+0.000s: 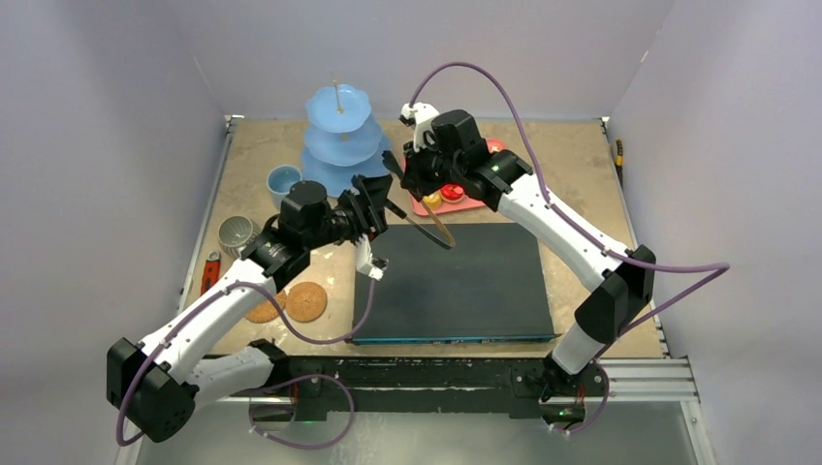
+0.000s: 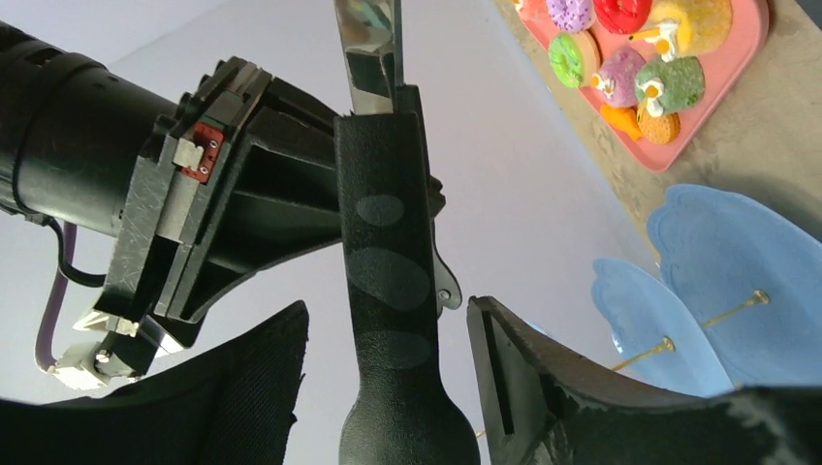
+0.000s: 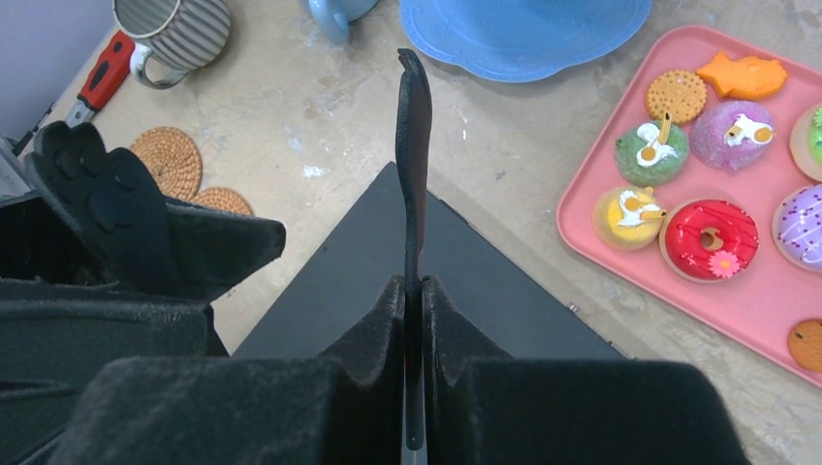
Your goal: Serve the afternoon tea
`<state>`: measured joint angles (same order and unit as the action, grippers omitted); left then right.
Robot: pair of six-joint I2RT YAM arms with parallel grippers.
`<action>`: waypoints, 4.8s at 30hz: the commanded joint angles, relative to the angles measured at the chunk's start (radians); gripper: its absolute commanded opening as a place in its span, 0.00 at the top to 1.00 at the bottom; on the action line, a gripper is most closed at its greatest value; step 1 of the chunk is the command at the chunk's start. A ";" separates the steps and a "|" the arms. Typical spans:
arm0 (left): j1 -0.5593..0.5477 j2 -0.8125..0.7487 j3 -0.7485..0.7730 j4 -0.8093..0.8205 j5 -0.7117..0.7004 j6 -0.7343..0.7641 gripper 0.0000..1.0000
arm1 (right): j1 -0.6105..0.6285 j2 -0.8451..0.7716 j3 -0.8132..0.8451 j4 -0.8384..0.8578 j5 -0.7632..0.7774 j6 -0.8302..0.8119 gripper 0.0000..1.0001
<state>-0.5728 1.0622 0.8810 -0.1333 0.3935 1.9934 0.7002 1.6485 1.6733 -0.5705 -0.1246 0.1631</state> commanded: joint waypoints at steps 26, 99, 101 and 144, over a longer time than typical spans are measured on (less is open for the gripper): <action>-0.023 -0.085 -0.209 0.559 -0.091 -0.239 1.00 | 0.002 -0.070 0.102 0.011 -0.165 -0.011 0.36; -0.091 -0.004 0.262 0.211 -0.373 -1.324 1.00 | -0.027 -0.232 -0.412 1.173 -0.181 0.254 0.02; -0.092 0.003 0.272 0.212 -0.372 -1.327 1.00 | -0.027 -0.221 -0.414 1.176 -0.201 0.268 0.02; -0.117 -0.011 0.400 -0.267 -0.382 -1.477 0.01 | -0.072 -0.307 -0.593 1.154 0.180 -0.008 0.30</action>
<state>-0.6876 1.0748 1.2427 -0.2619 0.0437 0.5827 0.6437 1.3857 1.1461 0.5186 -0.1646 0.3222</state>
